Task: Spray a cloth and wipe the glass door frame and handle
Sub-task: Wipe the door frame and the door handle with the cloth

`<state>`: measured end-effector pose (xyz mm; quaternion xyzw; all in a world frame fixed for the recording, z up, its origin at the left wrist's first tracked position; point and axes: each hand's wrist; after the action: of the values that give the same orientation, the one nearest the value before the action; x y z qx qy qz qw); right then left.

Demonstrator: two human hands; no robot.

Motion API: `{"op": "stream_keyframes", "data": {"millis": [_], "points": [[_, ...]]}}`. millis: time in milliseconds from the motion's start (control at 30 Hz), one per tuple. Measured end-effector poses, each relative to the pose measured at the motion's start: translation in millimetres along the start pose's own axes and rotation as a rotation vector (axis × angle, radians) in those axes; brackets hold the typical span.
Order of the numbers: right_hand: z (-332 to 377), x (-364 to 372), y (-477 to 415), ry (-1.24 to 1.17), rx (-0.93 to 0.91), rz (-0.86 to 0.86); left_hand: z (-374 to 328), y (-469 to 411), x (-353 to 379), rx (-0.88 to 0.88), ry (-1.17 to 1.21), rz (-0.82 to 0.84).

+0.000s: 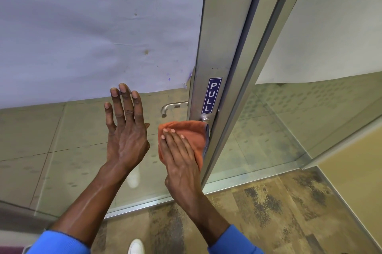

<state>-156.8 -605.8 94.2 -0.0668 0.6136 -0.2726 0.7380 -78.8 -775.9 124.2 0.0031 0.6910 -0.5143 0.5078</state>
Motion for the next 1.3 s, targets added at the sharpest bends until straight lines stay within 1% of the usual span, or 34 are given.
{"op": "stream_keyframes", "data": {"millis": [67, 200, 333, 433, 567, 633, 700, 767, 867, 1000, 1100, 1233, 1300], "points": [[-10, -1, 6, -0.002, 0.005, -0.032, 0, 0, 0, -0.003, -0.007, -0.001], [-36, -2, 16, -0.039, 0.098, -0.157, 1, 0, -1, 0.0, -0.017, -0.001], [-60, 0, 9, -0.115, 0.165, -0.232, 0, 0, -2, 0.001, -0.017, 0.01], [-64, 7, 5, -0.199, 0.171, -0.29, 0, 0, -3, 0.004, -0.025, 0.017], [-55, 12, 4, -0.311, 0.254, -0.322, 1, -1, -5, 0.008, -0.024, 0.015], [-51, 10, -1, -0.424, 0.333, -0.339, 0, -1, -5, 0.008, -0.021, 0.021], [-50, 4, -5, -0.619, 0.433, -0.337, 0, -1, -5, 0.006, -0.02, 0.023], [-49, 0, -7, -0.752, 0.477, -0.364, -1, -1, -4, 0.002, -0.019, 0.021], [-44, -3, -11, -0.803, 0.545, -0.461, -1, -1, -4, 0.002, -0.007, 0.017], [-30, -1, -21, -0.927, 0.736, -0.579, 0, -1, -3, 0.003, 0.001, 0.014], [-24, -3, -28, -1.057, 0.86, -0.634, 1, -1, -3, 0.007, -0.002, 0.01], [-20, -11, -33, -1.339, 0.996, -0.724, 1, -1, 0, 0.009, -0.004, -0.002], [-24, -13, -35, -1.519, 1.088, -0.751, 1, -1, 1, 0.009, -0.001, -0.009]]}}
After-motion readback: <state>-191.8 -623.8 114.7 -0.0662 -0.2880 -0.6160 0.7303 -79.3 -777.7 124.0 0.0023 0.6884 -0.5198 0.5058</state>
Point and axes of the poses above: each hand's wrist, its own y-axis away from the middle knuckle, its own x-axis out of the palm, z = x × y, and after that the axes turned 2 degrees about -y, right-handed
